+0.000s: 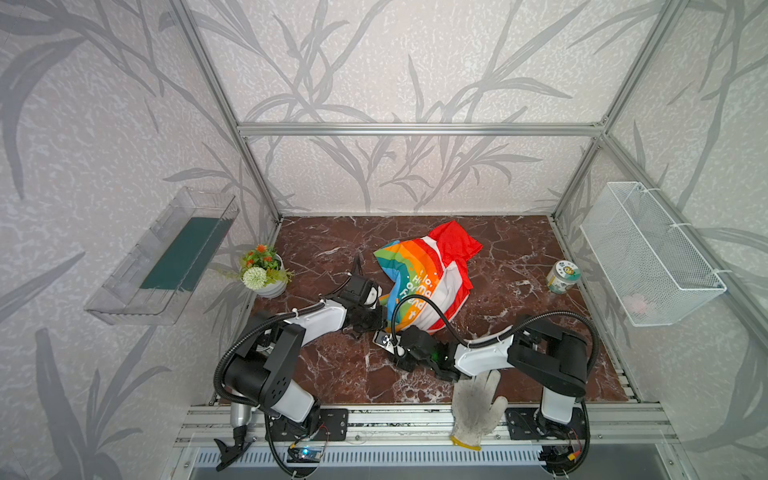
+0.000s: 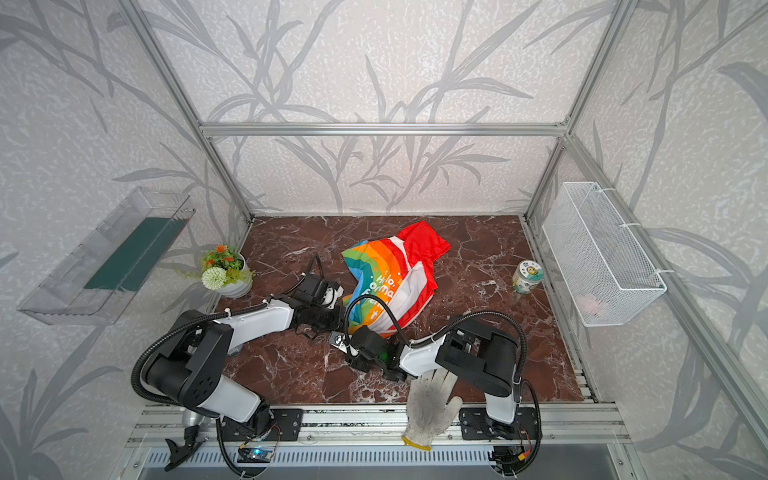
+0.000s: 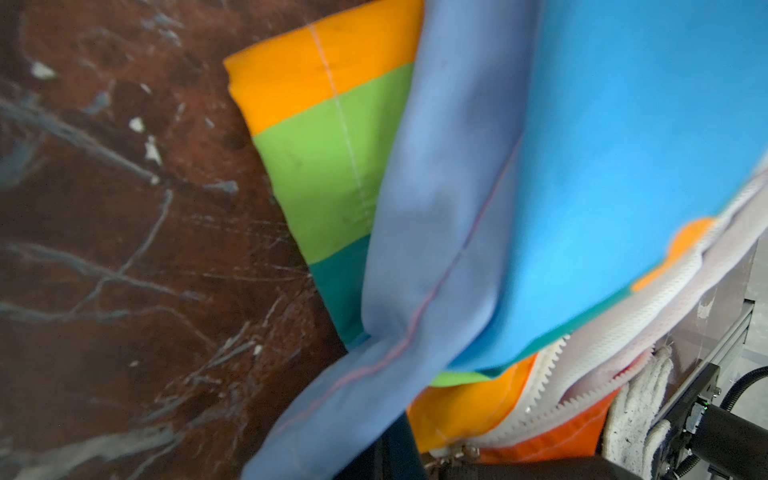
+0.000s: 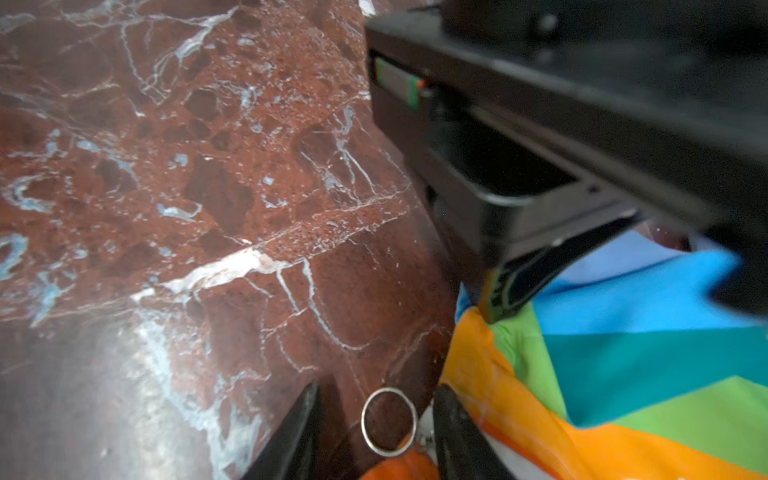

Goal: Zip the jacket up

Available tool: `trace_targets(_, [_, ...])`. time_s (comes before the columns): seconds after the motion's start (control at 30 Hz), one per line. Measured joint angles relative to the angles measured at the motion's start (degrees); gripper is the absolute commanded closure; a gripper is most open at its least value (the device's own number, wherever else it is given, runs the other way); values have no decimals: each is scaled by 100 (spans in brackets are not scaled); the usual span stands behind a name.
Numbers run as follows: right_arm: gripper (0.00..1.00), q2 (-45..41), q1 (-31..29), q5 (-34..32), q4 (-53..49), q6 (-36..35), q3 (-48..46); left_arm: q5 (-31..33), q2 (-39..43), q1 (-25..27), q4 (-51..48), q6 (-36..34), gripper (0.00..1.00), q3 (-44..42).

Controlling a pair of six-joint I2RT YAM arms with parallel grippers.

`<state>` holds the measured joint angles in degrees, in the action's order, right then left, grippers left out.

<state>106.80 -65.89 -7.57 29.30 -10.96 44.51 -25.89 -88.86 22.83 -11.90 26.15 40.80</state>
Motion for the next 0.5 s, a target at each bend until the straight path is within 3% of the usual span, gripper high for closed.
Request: trace_targets(0.5, [74, 125, 107, -13, -538, -94, 356, -127, -50, -109, 44, 66, 100, 0])
